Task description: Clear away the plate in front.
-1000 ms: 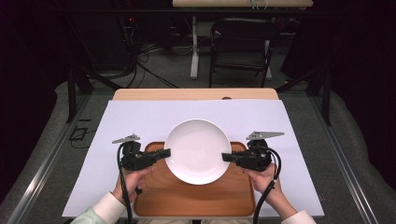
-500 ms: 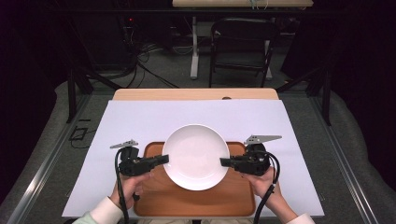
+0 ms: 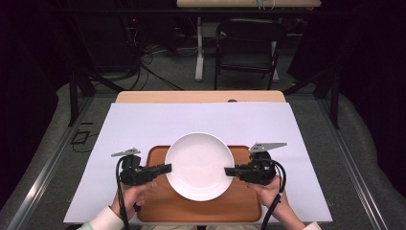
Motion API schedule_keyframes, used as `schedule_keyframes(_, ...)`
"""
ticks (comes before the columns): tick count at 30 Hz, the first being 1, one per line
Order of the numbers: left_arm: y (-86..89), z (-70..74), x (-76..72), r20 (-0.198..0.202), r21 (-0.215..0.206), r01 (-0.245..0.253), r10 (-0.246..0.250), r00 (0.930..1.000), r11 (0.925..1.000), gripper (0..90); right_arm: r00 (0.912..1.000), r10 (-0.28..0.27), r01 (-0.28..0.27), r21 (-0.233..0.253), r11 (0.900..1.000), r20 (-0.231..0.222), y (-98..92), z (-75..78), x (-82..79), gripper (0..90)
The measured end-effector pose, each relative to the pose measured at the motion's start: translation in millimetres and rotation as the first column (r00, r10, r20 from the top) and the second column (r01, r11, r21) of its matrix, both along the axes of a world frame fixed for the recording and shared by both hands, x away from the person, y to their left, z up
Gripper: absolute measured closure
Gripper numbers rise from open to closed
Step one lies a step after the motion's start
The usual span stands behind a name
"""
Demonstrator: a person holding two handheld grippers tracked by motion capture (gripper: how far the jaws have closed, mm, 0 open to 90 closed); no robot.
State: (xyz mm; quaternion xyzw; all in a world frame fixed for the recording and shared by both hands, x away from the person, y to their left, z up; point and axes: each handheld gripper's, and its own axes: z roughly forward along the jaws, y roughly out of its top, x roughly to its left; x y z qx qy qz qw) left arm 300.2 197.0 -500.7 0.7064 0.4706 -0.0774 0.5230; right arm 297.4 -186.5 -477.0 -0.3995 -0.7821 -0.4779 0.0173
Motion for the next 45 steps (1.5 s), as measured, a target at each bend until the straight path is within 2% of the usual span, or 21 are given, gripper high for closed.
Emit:
schedule_keyframes(8, 1.5, -0.9, -3.8, -0.006, 0.012, 0.006, -0.006, 1.0000, 0.9999, 82.3, 0.9999, 0.006, -0.006, -0.008, 1.000, -0.015, 1.8, -1.6, -4.0, 79.8)
schedule_keyframes(19, 2.9, -6.3, -7.7, -0.042, 0.035, 0.020, -0.018, 0.9990, 0.9992, 82.0, 0.9981, 0.015, -0.016, -0.026, 1.000, -0.060, 5.0, -8.0, -9.2, 79.7)
schedule_keyframes(27, 3.0, -12.2, -8.0, -0.081, 0.051, 0.024, -0.019, 0.9965, 0.9984, 81.8, 0.9940, 0.021, -0.028, -0.062, 0.998, -0.107, 8.2, -14.3, -8.0, 79.1)
schedule_keyframes(35, 0.0, -16.0, -7.3, -0.116, 0.082, 0.040, -0.031, 0.9928, 0.9959, 81.8, 0.9880, 0.016, -0.032, -0.099, 0.995, -0.154, 9.5, -21.7, -5.4, 78.5)
schedule_keyframes(38, -2.8, -18.3, -7.4, -0.118, 0.119, 0.050, -0.036, 0.9924, 0.9917, 81.4, 0.9862, 0.008, -0.030, -0.129, 0.991, -0.166, 10.6, -25.1, -4.2, 78.4)
schedule_keyframes(40, -4.9, -19.4, -7.9, -0.117, 0.145, 0.048, -0.031, 0.9926, 0.9883, 80.9, 0.9867, 0.008, -0.032, -0.149, 0.988, -0.162, 12.1, -27.0, -3.9, 78.4)
schedule_keyframes(45, -6.0, -22.1, -7.1, -0.126, 0.161, 0.049, -0.029, 0.9916, 0.9858, 80.8, 0.9867, 0.005, -0.034, -0.180, 0.983, -0.163, 14.6, -29.9, -3.2, 77.1)
